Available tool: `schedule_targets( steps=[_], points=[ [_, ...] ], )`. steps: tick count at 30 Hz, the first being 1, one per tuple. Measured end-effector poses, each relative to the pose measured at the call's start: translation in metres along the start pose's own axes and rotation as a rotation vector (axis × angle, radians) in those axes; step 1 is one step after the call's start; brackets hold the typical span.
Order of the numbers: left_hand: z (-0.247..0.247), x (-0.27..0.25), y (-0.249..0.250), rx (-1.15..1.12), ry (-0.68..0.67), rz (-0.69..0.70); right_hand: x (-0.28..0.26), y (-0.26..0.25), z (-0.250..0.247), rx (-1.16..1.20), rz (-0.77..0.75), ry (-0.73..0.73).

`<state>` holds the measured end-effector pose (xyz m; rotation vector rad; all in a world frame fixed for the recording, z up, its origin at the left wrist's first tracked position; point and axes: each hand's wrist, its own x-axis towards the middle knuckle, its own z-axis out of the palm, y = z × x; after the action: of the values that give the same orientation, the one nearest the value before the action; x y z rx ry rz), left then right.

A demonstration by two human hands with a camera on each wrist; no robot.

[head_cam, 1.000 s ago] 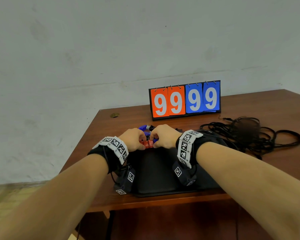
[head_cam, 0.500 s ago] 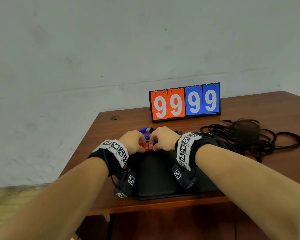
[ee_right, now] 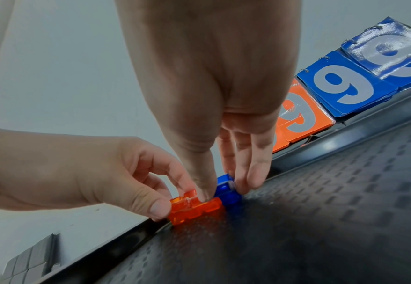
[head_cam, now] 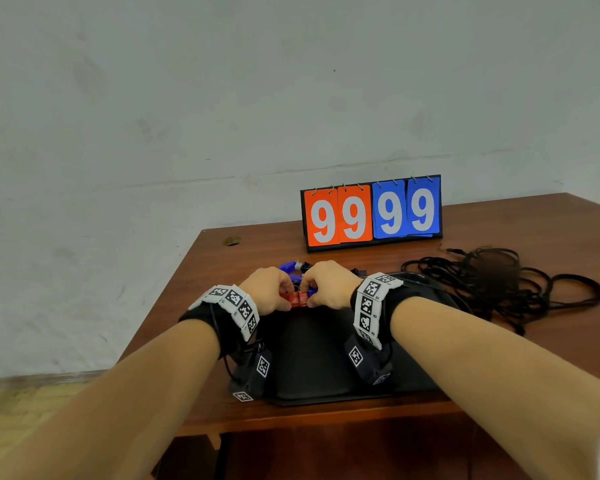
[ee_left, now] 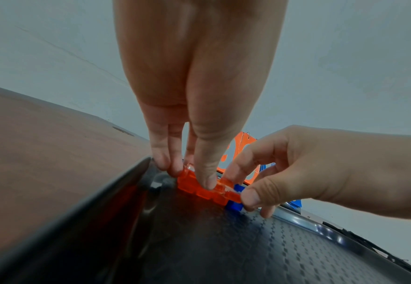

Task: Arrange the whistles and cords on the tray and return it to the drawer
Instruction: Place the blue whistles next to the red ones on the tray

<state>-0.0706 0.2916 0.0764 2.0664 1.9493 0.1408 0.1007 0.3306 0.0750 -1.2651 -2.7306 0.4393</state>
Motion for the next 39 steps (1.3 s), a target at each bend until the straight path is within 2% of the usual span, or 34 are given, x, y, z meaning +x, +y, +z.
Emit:
schedule_targets(
  steps=[4,9,14,19,25,30,39],
  points=[
    [-0.003,0.000,-0.002,-0.033,0.014,0.019,0.002,0.000,-0.002,-0.003,-0.012,0.002],
    [-0.016,0.007,-0.017,-0.092,0.114,-0.017,0.013,0.006,-0.015,0.100,0.035,0.112],
    [-0.023,0.021,-0.029,-0.092,0.151,-0.061,0.035,0.006,-0.018,0.104,0.022,0.055],
    [-0.021,0.040,-0.037,-0.091,0.119,-0.072,0.054,0.005,-0.016,0.086,-0.031,-0.034],
    [-0.012,0.061,-0.039,-0.055,-0.017,-0.036,0.070,0.006,-0.013,0.014,-0.066,-0.152],
    [-0.010,0.070,-0.042,-0.048,-0.059,-0.002,0.080,0.005,-0.007,-0.055,-0.069,-0.236],
    [-0.009,0.073,-0.046,-0.056,-0.070,0.001,0.086,0.006,-0.003,-0.021,-0.061,-0.238]
  ],
)
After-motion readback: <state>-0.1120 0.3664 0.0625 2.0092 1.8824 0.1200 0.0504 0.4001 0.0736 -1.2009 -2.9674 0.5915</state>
